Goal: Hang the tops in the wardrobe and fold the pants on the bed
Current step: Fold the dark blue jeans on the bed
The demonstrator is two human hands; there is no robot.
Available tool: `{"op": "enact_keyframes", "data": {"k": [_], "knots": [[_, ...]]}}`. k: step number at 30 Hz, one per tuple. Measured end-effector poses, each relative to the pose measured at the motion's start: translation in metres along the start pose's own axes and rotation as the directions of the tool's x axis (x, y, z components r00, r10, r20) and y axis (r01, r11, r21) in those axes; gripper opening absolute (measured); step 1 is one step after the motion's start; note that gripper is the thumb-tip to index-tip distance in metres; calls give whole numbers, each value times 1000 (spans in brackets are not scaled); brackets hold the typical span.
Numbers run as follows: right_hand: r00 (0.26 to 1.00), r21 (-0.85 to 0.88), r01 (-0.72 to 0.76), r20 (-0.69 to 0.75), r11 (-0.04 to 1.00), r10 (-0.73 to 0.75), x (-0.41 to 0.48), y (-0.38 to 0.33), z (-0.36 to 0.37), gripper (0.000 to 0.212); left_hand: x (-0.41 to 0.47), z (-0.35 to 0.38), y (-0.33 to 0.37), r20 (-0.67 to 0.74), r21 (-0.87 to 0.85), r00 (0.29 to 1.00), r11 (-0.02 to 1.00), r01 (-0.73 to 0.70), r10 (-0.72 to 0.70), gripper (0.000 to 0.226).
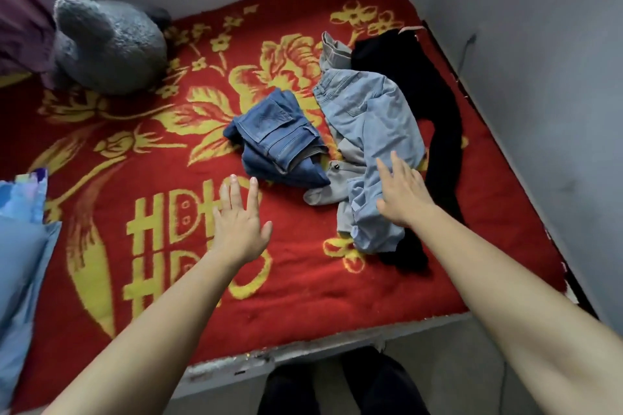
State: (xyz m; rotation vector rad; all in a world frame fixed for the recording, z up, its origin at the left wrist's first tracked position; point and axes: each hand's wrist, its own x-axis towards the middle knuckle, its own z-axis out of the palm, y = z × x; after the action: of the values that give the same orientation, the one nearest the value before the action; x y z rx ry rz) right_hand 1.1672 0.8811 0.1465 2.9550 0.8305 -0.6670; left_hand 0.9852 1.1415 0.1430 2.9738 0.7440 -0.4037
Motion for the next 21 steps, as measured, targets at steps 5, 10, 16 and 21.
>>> {"op": "enact_keyframes", "data": {"k": [5, 10, 16, 21], "knots": [[995, 86, 91, -59, 992, -86, 90, -22, 29, 79, 92, 30, -9, -86, -47, 996, 998, -44, 40, 97], [968, 117, 147, -219, 982, -119, 193, -50, 75, 74, 193, 87, -10, -168, -48, 975, 987, -154, 144, 103], [900, 158, 156, -429, 975, -75, 276, -96, 126, 86, 262, 157, -12, -85, 30, 982, 986, -167, 169, 75], [964, 6, 138, -230, 990, -133, 320, -118, 152, 95, 256, 201, -26, -149, -105, 975, 977, -183, 166, 36]]}}
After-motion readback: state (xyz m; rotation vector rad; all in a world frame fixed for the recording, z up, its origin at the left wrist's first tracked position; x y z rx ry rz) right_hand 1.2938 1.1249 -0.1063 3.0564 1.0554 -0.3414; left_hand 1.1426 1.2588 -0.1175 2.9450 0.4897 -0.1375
